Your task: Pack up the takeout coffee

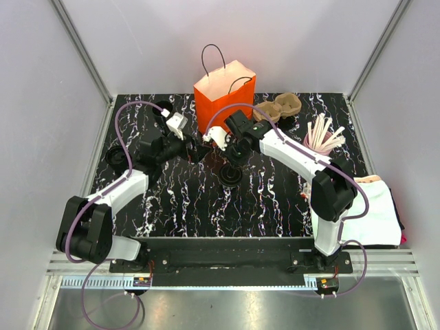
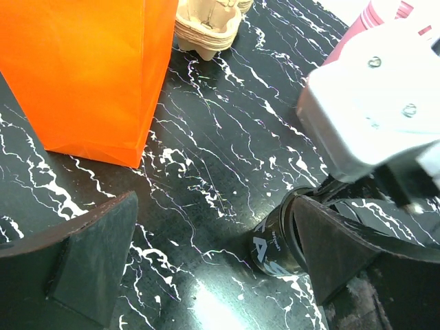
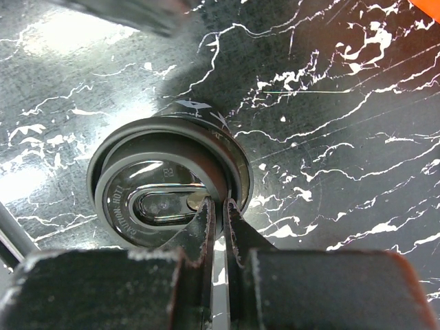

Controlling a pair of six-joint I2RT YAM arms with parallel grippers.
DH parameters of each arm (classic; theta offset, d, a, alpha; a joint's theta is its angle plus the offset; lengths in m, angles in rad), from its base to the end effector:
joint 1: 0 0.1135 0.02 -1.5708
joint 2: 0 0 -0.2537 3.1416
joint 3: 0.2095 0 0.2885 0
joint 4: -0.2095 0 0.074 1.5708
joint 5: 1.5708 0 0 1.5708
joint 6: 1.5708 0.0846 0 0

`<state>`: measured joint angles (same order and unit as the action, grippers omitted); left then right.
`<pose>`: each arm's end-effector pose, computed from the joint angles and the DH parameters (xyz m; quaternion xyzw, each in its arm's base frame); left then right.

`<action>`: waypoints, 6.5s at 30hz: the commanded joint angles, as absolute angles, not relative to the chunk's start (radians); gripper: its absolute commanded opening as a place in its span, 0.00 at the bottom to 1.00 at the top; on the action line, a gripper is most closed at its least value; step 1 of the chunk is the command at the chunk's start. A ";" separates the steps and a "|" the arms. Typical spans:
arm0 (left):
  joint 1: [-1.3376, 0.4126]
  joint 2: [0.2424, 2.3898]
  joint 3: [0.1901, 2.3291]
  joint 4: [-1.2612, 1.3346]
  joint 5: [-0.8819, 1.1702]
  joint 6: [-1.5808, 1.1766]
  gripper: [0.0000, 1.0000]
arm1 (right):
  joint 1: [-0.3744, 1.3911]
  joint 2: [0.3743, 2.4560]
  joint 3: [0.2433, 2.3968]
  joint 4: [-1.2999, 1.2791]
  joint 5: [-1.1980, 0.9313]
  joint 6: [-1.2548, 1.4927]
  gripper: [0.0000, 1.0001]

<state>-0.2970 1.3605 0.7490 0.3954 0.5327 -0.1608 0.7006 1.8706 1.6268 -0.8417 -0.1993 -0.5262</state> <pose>0.3470 -0.1511 0.2172 0.2157 0.7388 -0.3370 0.5423 0.3381 0.3071 0.2072 -0.5756 0.7760 0.1170 0.2298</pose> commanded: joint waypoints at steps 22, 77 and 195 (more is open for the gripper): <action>-0.328 1.367 0.735 0.462 0.540 -0.117 0.99 | 0.680 1.896 1.740 -0.838 -0.218 -0.491 0.00; -0.388 1.538 0.799 0.313 0.655 -0.021 0.76 | 0.683 1.947 1.720 -0.799 -0.212 -0.456 0.01; -0.336 1.394 0.627 0.598 0.712 -0.129 0.84 | 0.499 1.672 1.502 -0.579 -0.633 -0.166 0.90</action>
<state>-0.3332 1.4448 0.5629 0.5728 0.7147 -0.1276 0.5514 1.7184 1.5692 -0.6971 -0.4393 -0.2829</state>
